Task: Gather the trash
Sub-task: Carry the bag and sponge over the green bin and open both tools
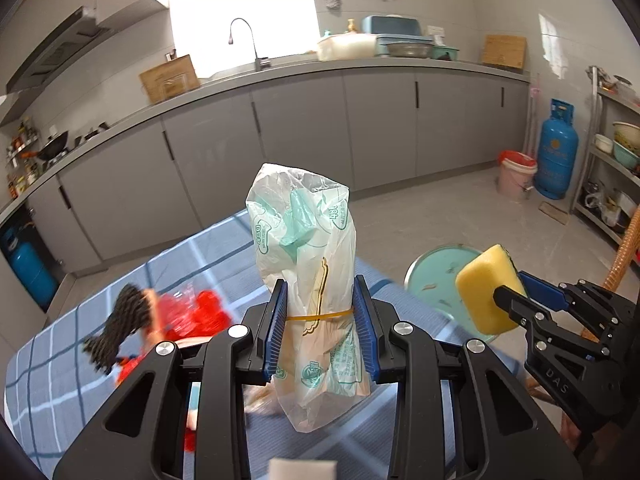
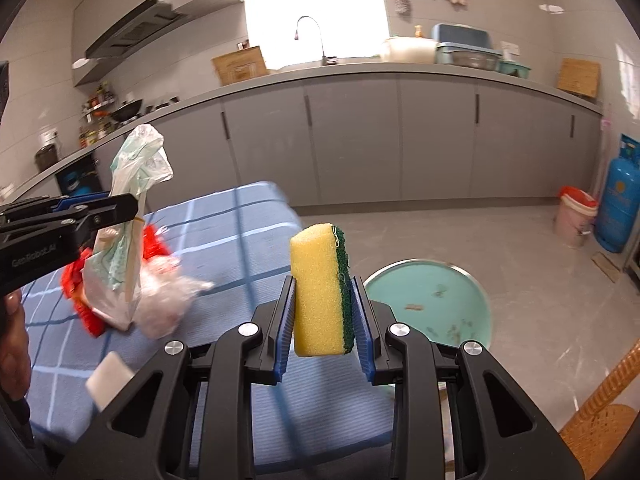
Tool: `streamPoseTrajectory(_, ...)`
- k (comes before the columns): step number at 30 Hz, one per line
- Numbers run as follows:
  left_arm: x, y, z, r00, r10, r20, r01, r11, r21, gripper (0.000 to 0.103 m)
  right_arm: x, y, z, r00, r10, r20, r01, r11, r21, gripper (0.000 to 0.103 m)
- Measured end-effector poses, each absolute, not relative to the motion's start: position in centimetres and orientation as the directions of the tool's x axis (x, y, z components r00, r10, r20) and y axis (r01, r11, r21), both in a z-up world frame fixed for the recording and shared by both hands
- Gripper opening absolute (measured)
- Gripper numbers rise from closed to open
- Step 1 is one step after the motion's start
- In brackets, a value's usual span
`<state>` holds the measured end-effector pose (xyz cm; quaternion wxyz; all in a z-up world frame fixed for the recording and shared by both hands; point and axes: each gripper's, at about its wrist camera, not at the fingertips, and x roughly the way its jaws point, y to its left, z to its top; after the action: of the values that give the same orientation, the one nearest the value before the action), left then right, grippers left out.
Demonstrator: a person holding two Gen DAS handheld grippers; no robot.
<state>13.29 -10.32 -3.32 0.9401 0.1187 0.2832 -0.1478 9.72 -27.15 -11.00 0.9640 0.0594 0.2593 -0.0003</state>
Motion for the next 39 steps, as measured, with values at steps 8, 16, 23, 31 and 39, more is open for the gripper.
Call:
streamPoseTrajectory(8,14.4,-14.9,-3.0,0.773,-0.271,-0.574,0.413,0.901,0.132,0.034,10.7,-31.4,-11.4,0.865,-0.039,-0.500,0.110,0.988,0.112,0.029)
streamPoseTrajectory(16,16.1,-19.9,-3.8,0.750,-0.312,-0.583,0.464,0.876,0.128,0.034,12.4,-35.2,-12.4,0.855,-0.096,-0.510,0.172,0.980,0.104,0.029)
streamPoseTrajectory(23,18.0,-23.0,-5.1,0.721,-0.337,-0.605,0.499,0.859,0.117,0.034,14.4,-38.4,-13.9,0.837,-0.132,-0.531,0.219,0.970,0.103,0.029)
streamPoseTrajectory(31,20.2,-25.8,-6.7,0.689,-0.351,-0.634,0.533,0.838,0.115,0.035,16.8,-40.4,-15.3,0.819,-0.150,-0.554,0.247,0.963,0.105,0.029)
streamPoseTrajectory(39,20.9,-26.2,-7.6,0.702,-0.324,-0.634,0.520,0.842,0.145,0.068,18.3,-41.8,-17.0,0.802,-0.157,-0.576,0.270,0.956,0.114,0.042)
